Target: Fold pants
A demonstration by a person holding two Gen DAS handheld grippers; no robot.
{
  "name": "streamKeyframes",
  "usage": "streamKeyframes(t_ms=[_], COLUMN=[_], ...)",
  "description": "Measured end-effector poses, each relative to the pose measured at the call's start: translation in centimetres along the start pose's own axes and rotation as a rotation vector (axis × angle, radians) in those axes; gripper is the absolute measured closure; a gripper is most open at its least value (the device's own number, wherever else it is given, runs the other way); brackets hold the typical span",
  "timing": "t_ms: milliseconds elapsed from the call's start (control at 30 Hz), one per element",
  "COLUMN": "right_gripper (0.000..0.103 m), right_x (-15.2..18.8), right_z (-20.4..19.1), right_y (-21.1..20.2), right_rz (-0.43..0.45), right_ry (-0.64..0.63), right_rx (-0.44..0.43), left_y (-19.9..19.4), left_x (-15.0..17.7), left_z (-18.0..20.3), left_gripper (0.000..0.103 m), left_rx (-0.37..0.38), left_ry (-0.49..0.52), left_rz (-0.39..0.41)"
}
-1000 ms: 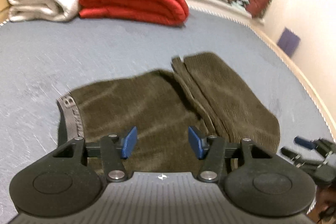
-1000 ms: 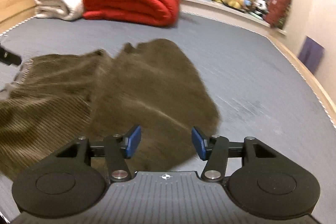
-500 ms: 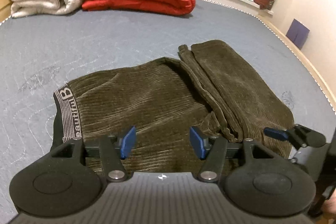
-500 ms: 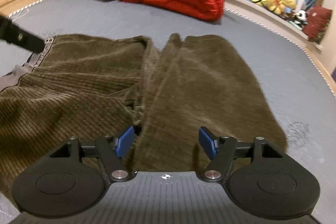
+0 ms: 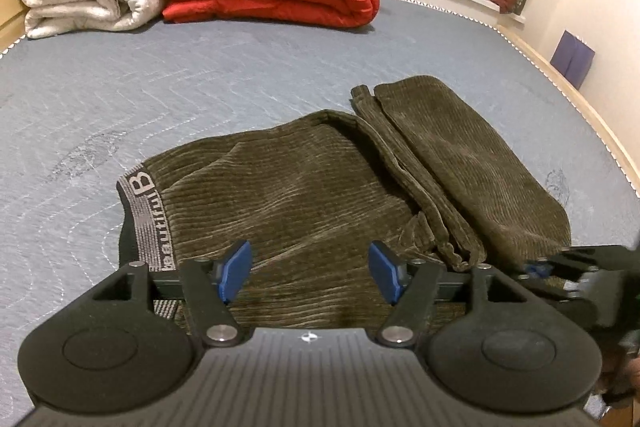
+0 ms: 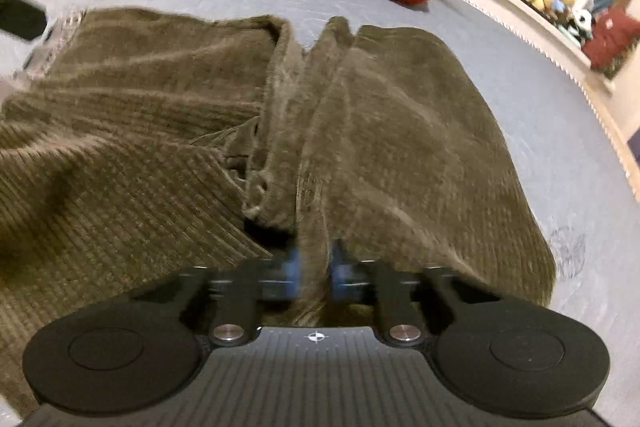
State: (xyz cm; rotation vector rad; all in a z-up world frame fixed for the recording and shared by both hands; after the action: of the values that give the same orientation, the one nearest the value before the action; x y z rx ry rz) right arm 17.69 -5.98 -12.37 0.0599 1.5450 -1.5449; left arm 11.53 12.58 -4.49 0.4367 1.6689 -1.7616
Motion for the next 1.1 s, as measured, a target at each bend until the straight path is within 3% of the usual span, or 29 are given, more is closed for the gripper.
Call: streamKeyframes(t_ms=[167,300,467,633,767,833,900,967,1100], right_gripper=[0.096,0.096,0.096,0.096,0.088,0.066,0.053,0.052,0.052], right_x=[1.2,4.5,11.8,17.9,16.5,14.8,13.2,11.9,9.0], right_z=[2.7,6.0,10.0,8.1,8.4,9.6,10.6,10.5,8.2], right_y=[-4.8,-9.0,-12.9,-13.5,-15.0,-16.3,-16.5,-15.6,-12.5], right_rz=[0.056,0.063,-0.012,-0.131,-0.083,0.005,0.081,0.113,0.161], right_ry=[0.019,0.03,0.102,0.036,0.076,0.148,0.23,0.259,0.162], right_rx=[0.004,0.034,0.005,-0.07,-0.101,-0.105,-0.108,-0.103,-0.046], left_y=[0.1,0.0,0.0,-0.3,0.1,0.5,0.9,1.2,1.9], left_x=[0.5,0.9,1.0,0.8,1.0,1.2,1.3,1.4,1.5], left_z=[-0.1,0.2,0.2,0.7,1.4,1.5,1.6,1.4,0.8], left_gripper=[0.033,0.033,0.033,0.033,0.031,0.03,0.03,0.03,0.03], left_rx=[0.01,0.018,0.031,0.055,0.051,0.044,0.037,0.023,-0.001], left_ry=[0.004,0.025,0.034,0.027,0.041,0.047,0.054,0.06,0.056], left_rz=[-0.005,-0.006,-0.01,-0.01,-0.015,-0.023,-0.029,-0.03,-0.037])
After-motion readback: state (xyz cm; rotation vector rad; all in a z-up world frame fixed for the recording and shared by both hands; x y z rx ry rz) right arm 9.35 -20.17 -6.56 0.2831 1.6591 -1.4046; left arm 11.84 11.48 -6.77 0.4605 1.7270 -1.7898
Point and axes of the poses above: each gripper's, at about its wrist camera, not at the fingertips, and y roughly the way its jaws point, z to its right, x to its underside, the point moved 10 cm from there along y, roughly the way its jaws point, and after that the axes turned 2 degrees about -y, right-handed, at the moved point
